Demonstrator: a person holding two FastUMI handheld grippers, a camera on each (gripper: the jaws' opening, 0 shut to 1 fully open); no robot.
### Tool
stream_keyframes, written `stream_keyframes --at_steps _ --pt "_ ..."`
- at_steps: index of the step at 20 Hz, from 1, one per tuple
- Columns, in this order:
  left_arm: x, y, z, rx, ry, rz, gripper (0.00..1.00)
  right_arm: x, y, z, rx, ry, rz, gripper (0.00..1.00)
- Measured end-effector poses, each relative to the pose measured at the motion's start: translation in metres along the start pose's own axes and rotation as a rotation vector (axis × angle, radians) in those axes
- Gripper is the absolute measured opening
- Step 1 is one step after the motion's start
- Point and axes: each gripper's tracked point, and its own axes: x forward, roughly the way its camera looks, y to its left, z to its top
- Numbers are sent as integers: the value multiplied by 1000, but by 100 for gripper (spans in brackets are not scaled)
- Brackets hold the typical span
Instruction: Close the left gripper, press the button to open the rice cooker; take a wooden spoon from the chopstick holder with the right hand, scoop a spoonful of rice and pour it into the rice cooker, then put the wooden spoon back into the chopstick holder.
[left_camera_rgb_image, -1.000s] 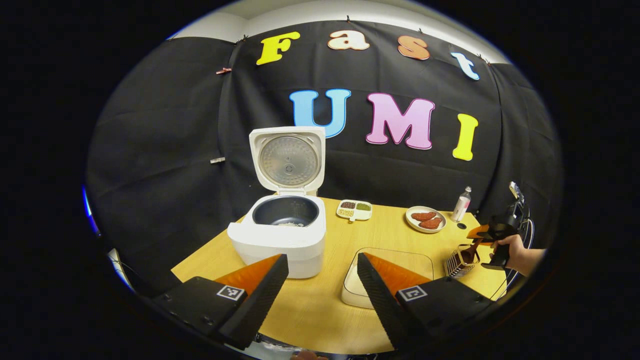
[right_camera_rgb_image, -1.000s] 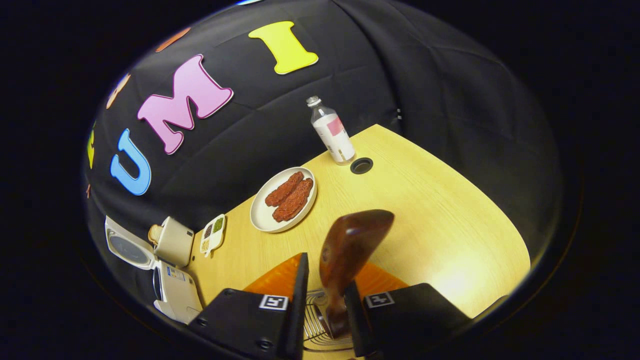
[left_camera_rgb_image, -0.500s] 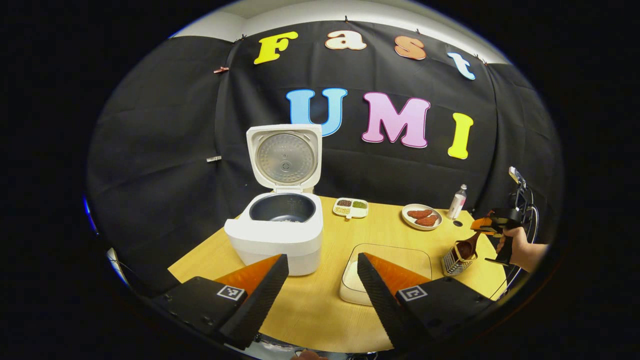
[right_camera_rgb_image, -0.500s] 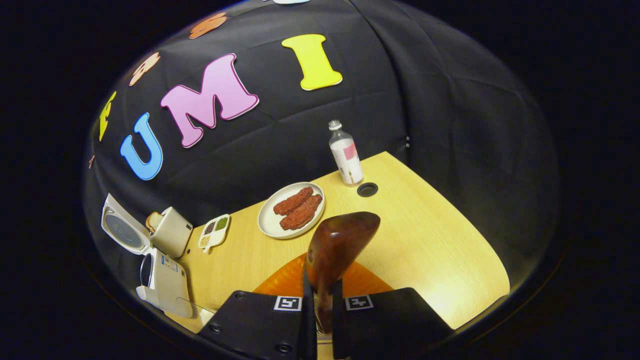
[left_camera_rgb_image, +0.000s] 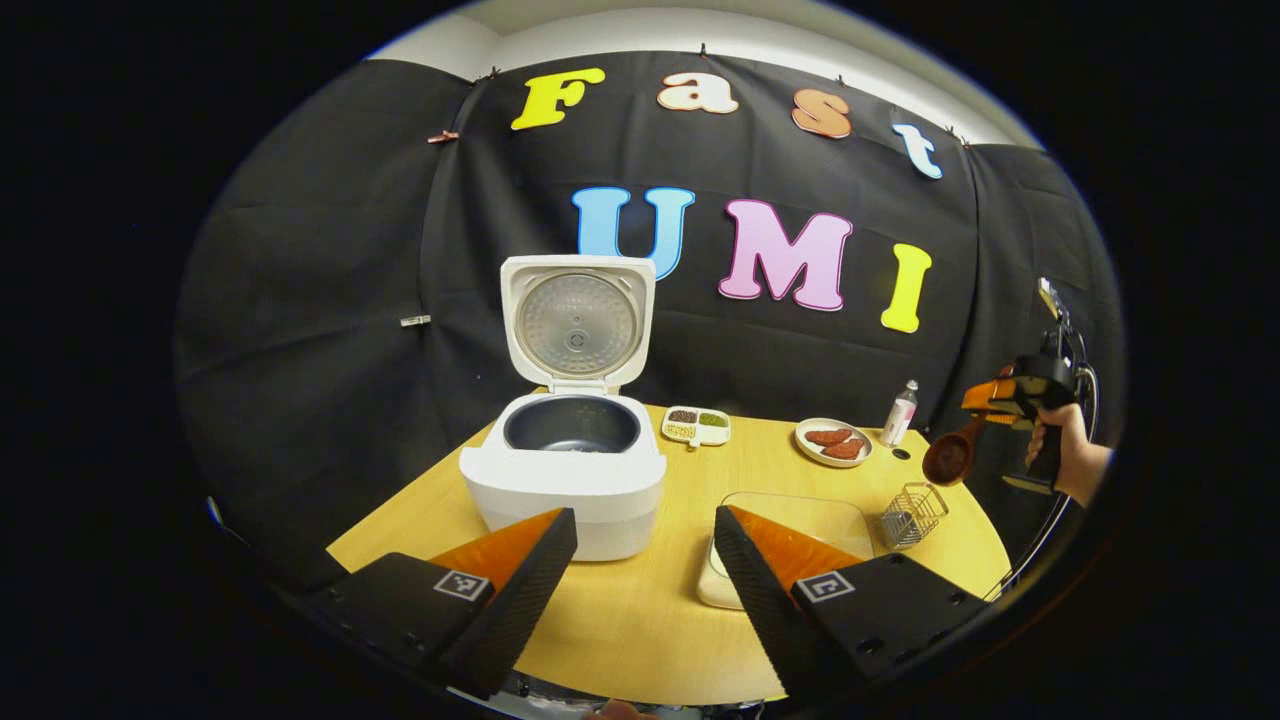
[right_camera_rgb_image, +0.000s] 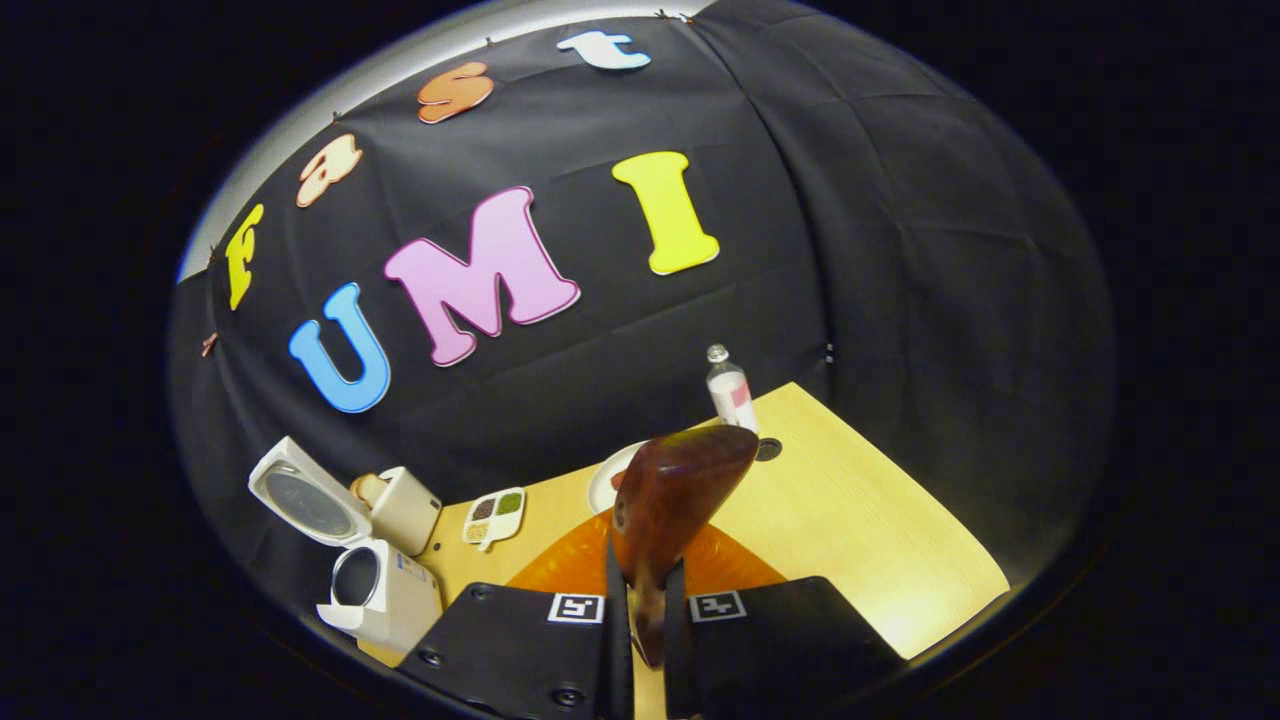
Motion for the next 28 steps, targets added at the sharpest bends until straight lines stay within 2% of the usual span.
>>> stream_keyframes --at_steps 5,11,18,21,23,28 --pt "-6 27 4 10 -36 -61 95 -33 73 -36 -17 24 72 16" --pt "-5 56 -12 -5 -26 -122 95 -35 119 -102 -43 56 85 16" --pt "1 91 -44 -12 35 -119 97 -5 116 -176 -99 67 -14 16" --pt "4 98 -53 -35 51 -118 95 2 106 -189 -217 46 -55 16" --pt "6 100 -56 -49 52 -122 95 1 101 -209 -260 83 -74 17" --pt "11 104 -58 -63 50 -130 95 -13 113 -243 -204 161 -71 17"
